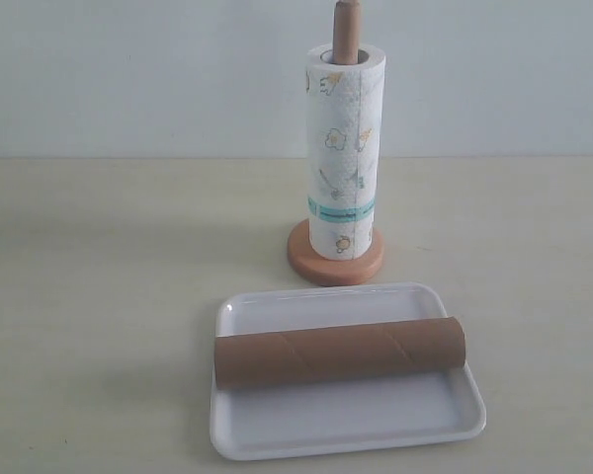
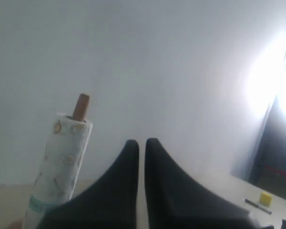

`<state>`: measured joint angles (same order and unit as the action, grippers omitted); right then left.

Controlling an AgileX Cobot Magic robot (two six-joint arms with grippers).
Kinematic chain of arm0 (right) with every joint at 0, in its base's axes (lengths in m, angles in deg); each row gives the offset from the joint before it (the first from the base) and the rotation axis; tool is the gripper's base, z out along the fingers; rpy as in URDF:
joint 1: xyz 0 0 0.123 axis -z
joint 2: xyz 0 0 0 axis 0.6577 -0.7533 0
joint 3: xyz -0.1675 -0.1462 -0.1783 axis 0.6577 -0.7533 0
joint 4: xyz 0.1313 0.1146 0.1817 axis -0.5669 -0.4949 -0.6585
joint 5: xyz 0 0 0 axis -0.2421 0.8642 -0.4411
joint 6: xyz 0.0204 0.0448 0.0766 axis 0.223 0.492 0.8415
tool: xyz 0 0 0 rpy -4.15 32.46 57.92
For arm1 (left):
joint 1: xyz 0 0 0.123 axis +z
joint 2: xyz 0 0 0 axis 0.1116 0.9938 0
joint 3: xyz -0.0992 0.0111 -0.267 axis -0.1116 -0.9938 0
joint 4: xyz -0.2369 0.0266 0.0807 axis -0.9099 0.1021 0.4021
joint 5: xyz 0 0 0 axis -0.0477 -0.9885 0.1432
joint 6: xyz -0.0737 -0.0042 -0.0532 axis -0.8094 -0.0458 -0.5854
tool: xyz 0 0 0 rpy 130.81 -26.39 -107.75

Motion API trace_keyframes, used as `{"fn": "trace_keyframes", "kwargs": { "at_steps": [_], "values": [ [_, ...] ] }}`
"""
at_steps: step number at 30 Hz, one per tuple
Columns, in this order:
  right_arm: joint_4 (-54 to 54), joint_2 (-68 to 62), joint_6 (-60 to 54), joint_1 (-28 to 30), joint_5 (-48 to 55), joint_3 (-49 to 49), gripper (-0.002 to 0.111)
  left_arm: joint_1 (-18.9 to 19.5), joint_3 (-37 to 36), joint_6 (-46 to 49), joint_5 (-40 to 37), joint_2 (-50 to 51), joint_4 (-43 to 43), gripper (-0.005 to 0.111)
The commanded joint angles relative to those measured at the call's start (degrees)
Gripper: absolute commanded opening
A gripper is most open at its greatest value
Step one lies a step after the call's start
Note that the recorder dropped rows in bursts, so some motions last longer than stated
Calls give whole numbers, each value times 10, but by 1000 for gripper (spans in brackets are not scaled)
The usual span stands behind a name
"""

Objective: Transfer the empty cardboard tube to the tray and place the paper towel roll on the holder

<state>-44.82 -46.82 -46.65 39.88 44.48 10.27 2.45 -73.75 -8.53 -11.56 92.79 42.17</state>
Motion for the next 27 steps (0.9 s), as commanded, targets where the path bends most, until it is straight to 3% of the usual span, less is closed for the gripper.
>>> {"fn": "trace_keyframes", "kwargs": {
  "at_steps": [1,5,10,13,18,21,27],
  "values": [
    [3,3,-3,1,-5,1,0,1,-3,-50,-11,-44,-70,4],
    [3,3,-3,1,-5,1,0,1,-3,-144,-15,-46,-145,4],
    [3,3,-3,1,-5,1,0,1,-3,-334,-57,-46,-203,4],
    [3,3,-3,1,-5,1,0,1,-3,-368,-68,-47,-209,4],
    [3,3,-3,1,-5,1,0,1,-3,-345,-68,-91,-201,4],
    [3,3,-3,1,-5,1,0,1,-3,-252,-68,-112,-234,4],
    [3,3,-3,1,-5,1,0,1,-3,211,-77,-155,-314,4]
  ]
}}
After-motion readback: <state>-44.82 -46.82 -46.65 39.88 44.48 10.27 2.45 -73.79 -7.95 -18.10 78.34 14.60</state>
